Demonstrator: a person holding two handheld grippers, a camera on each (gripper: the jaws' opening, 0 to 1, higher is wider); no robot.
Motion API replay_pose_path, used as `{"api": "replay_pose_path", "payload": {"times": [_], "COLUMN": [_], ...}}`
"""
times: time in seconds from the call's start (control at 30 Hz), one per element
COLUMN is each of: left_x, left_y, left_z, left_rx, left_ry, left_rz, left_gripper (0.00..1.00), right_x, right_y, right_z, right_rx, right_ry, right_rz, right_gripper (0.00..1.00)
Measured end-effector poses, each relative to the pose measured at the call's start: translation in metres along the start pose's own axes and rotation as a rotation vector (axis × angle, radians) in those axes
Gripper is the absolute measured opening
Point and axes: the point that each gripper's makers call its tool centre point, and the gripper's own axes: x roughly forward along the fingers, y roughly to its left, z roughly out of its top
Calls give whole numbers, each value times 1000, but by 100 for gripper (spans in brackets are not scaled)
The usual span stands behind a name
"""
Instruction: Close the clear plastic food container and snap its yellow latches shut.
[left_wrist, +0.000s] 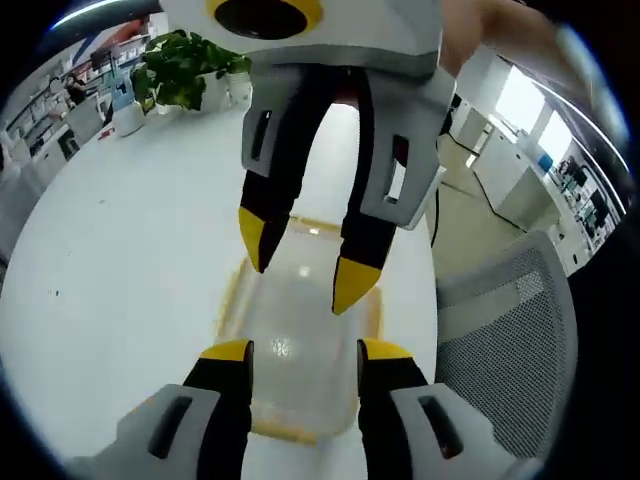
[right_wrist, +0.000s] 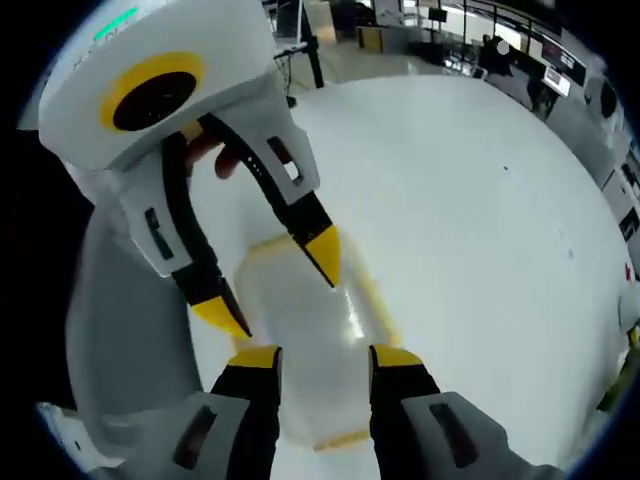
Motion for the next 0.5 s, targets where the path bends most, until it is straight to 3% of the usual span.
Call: {"api": "replay_pose_path", "payload": {"times": [0.5], "left_x": [2], "left_y": [-4], "left_z": [-2], "left_rx": [34], "left_ry": [20], "left_rz": [9], "left_gripper": [39], "right_x": [1], "right_y": [-5], "right_z": [2], "right_rx": [-11], "right_ry": [6], "right_rz": [-7], "right_gripper": [33]}}
